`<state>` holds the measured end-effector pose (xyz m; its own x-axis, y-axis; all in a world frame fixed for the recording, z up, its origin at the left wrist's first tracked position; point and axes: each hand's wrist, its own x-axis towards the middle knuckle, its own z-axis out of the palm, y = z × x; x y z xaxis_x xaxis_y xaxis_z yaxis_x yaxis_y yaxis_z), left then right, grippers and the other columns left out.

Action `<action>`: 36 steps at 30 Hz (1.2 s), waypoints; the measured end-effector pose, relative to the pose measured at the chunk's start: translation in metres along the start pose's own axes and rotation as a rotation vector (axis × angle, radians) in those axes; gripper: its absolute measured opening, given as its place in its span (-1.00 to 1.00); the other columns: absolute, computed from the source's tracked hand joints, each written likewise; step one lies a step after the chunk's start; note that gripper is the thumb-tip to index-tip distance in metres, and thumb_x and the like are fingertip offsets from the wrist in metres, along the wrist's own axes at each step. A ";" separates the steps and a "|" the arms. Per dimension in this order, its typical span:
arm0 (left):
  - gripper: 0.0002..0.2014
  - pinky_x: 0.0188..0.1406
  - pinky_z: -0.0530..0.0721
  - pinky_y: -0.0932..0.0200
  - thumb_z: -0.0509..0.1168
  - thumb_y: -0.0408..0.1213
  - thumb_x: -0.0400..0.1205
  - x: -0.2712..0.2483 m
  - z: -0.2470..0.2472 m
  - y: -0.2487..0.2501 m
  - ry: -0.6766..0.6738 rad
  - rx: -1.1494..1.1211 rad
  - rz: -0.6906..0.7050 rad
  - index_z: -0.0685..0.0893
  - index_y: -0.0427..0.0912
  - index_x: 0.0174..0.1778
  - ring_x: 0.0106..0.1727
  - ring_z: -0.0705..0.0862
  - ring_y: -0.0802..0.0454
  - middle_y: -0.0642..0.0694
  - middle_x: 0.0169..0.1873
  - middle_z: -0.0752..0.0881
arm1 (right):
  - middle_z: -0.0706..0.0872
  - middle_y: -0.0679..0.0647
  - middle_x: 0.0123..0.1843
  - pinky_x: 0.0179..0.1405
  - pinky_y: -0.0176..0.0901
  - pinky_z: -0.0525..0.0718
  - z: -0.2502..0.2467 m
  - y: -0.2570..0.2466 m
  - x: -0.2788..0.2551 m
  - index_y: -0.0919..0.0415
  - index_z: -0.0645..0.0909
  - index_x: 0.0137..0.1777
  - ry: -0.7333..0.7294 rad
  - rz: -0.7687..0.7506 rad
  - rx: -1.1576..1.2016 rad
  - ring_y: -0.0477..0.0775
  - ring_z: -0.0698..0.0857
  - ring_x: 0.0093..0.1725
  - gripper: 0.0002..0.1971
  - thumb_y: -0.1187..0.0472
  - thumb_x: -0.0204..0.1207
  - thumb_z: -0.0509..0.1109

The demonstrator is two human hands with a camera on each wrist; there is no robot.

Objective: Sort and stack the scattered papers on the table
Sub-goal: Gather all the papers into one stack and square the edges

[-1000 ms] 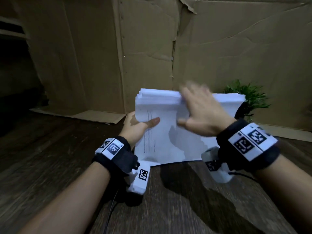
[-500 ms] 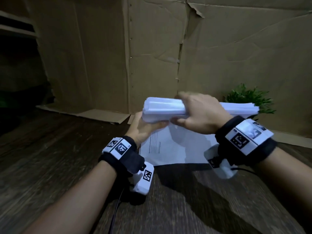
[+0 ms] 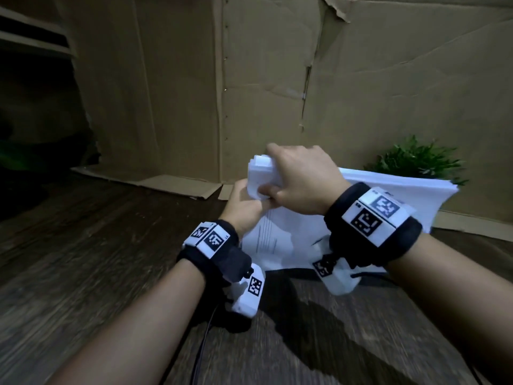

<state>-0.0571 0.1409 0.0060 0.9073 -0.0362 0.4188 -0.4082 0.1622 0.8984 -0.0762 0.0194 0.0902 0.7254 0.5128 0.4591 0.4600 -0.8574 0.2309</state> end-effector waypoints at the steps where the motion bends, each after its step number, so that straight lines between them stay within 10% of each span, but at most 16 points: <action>1: -0.76 -0.32 0.67 0.27 0.50 -0.63 0.40 0.000 0.002 -0.001 -0.009 0.014 -0.005 0.69 -0.29 -0.12 -0.23 0.75 0.09 -0.11 -0.26 0.76 | 0.58 0.01 -0.07 -0.10 0.03 0.30 0.000 0.000 0.001 0.13 0.38 0.05 0.006 -0.008 0.021 0.29 0.66 0.05 -0.59 -0.13 0.49 0.43; 11: -0.70 0.02 0.76 -0.12 0.59 -0.46 0.39 0.000 0.008 0.002 0.150 -0.035 0.067 0.76 -0.23 0.01 -0.06 0.79 -0.11 -0.21 -0.08 0.82 | 0.71 0.12 0.07 -0.15 0.03 0.34 -0.006 0.027 -0.014 0.13 0.50 0.15 0.096 0.170 0.028 0.30 0.67 0.09 -0.41 -0.35 0.42 0.45; 18: -0.74 -0.02 0.80 -0.09 0.59 -0.43 0.43 0.002 -0.003 0.003 0.218 0.033 0.049 0.72 -0.11 -0.07 -0.04 0.81 -0.10 -0.17 -0.09 0.82 | 0.72 0.20 0.12 -0.14 0.05 0.40 -0.006 0.028 0.000 0.18 0.54 0.19 0.026 0.097 0.089 0.39 0.63 0.16 -0.66 -0.01 0.59 0.47; 24: -0.67 0.11 0.75 0.00 0.47 -0.56 0.50 -0.008 -0.024 -0.005 -0.078 0.130 -0.237 0.65 -0.09 0.06 0.10 0.77 -0.12 -0.16 0.05 0.79 | 0.62 0.04 -0.10 -0.19 0.06 0.34 0.009 0.036 0.004 0.12 0.38 -0.03 0.086 0.078 0.162 0.36 0.61 0.08 -0.72 0.14 0.58 0.48; 36: -0.72 0.09 0.75 -0.11 0.45 -0.51 0.56 0.006 -0.022 -0.011 0.121 0.177 -0.199 0.68 -0.29 0.18 0.12 0.76 -0.20 -0.23 0.07 0.78 | 0.50 0.09 0.22 0.05 0.10 0.42 0.011 0.017 0.027 0.14 0.34 0.27 0.062 0.020 0.209 0.27 0.55 0.24 -0.60 0.26 0.54 0.44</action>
<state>-0.0447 0.1603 -0.0037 0.9723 0.0695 0.2231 -0.2229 -0.0112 0.9748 -0.0429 0.0195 0.0969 0.7054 0.4866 0.5154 0.5469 -0.8362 0.0409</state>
